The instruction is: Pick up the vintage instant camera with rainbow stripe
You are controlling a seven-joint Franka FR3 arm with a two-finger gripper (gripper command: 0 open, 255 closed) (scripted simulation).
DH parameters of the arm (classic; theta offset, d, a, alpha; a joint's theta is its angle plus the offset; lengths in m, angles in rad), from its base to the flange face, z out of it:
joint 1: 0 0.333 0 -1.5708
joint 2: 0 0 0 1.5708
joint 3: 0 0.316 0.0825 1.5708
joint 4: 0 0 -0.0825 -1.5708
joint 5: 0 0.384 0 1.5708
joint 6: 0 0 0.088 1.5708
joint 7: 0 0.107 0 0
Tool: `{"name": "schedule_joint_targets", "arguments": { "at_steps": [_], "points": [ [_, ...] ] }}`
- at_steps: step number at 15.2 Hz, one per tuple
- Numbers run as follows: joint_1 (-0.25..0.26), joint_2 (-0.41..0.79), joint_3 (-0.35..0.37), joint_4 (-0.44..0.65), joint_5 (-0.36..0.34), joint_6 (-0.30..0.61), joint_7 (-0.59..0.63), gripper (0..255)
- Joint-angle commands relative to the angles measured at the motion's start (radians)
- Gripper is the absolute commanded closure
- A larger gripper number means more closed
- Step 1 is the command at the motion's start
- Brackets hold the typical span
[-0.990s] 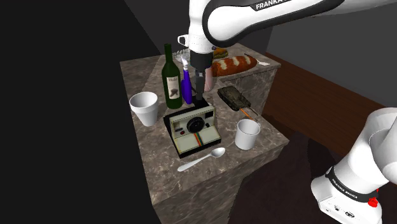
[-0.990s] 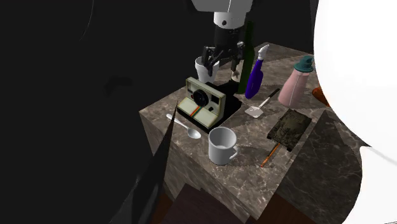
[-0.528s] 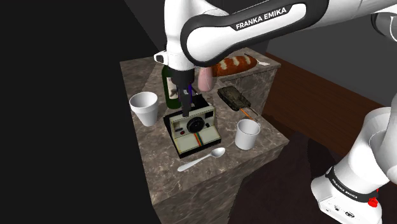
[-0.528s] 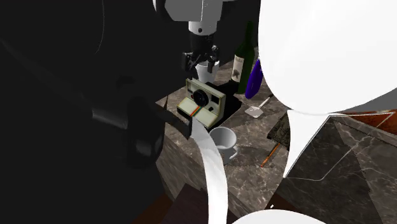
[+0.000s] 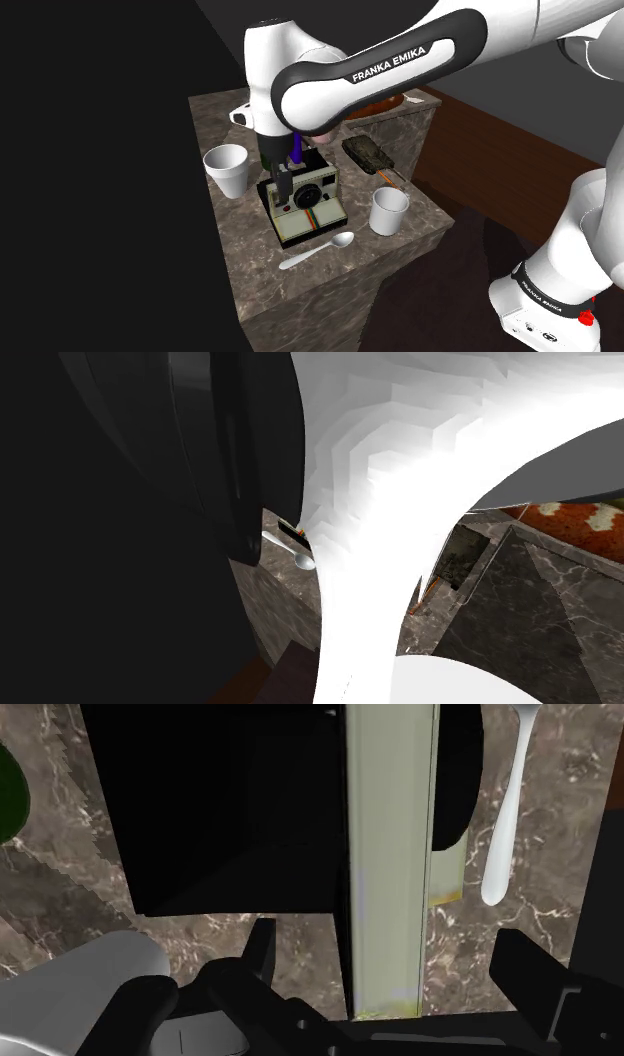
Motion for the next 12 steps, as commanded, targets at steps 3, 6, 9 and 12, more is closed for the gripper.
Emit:
{"name": "schedule_joint_targets", "arguments": {
  "at_steps": [3,6,9,12],
  "points": [
    [0.0,0.009,-0.001,-0.025,-0.002,0.034,0.0,0],
    [0.0,0.009,-0.001,-0.025,-0.002,0.034,-0.001,255],
    [0.0,0.008,-0.001,-0.025,-0.002,0.034,-0.001,255],
    [0.0,0.008,-0.001,-0.025,-0.002,0.033,0.0,255]
  ]
}}
